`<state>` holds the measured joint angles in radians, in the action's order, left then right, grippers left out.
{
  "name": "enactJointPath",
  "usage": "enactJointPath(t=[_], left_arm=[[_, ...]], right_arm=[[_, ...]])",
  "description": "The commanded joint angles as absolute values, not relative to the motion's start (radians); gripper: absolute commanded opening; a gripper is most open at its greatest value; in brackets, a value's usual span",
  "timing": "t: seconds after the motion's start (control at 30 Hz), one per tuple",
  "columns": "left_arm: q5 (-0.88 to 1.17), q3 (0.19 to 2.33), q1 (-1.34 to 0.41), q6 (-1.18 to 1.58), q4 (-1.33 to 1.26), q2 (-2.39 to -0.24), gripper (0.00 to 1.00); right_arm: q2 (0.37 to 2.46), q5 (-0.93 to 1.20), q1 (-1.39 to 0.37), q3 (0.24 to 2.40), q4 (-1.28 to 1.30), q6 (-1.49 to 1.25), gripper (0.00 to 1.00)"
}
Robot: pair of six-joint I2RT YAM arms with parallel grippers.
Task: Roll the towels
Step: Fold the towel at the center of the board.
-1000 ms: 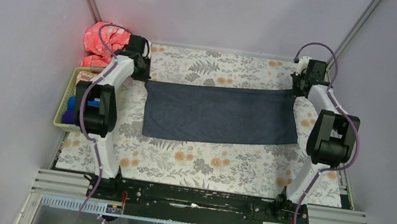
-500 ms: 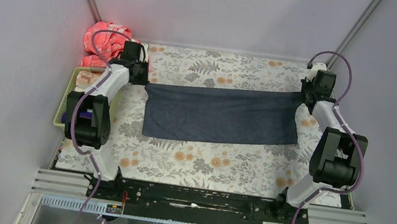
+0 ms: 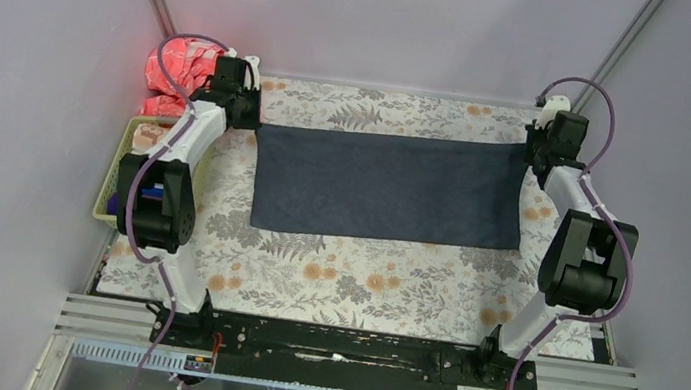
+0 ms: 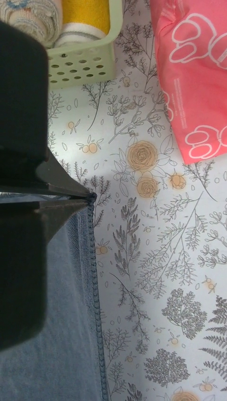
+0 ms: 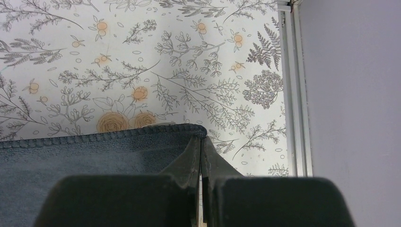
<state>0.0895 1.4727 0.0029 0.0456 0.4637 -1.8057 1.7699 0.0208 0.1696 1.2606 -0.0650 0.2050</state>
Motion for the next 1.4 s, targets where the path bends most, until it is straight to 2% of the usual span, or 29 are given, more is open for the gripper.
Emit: enactJointPath(t=[0.0, 0.43, 0.77, 1.13, 1.27, 1.37], left_arm=[[0.07, 1.405, 0.016, 0.032, 0.43, -1.746, 0.0], [0.075, 1.142, 0.017, 0.098, 0.416, -1.589, 0.0], [0.072, 0.993, 0.017, 0.179, 0.428, -1.507, 0.0], [0.11, 0.887, 0.007, 0.228, 0.441, -1.522, 0.0], [0.113, 0.897, -0.006, 0.236, 0.461, -1.559, 0.04], [0.102, 0.904, -0.031, 0.243, 0.479, -1.564, 0.13]], right_arm=[[1.7, -0.011, 0.182, 1.194, -0.132, 0.234, 0.0], [1.45, -0.246, 0.182, 0.84, -0.257, 0.174, 0.0], [1.383, -0.293, 0.182, 0.698, -0.253, 0.025, 0.0], [1.432, -0.327, 0.183, 0.689, -0.175, -0.021, 0.01], [1.459, -0.286, 0.182, 0.72, -0.115, -0.017, 0.05], [1.452, -0.263, 0.182, 0.725, -0.073, -0.026, 0.09]])
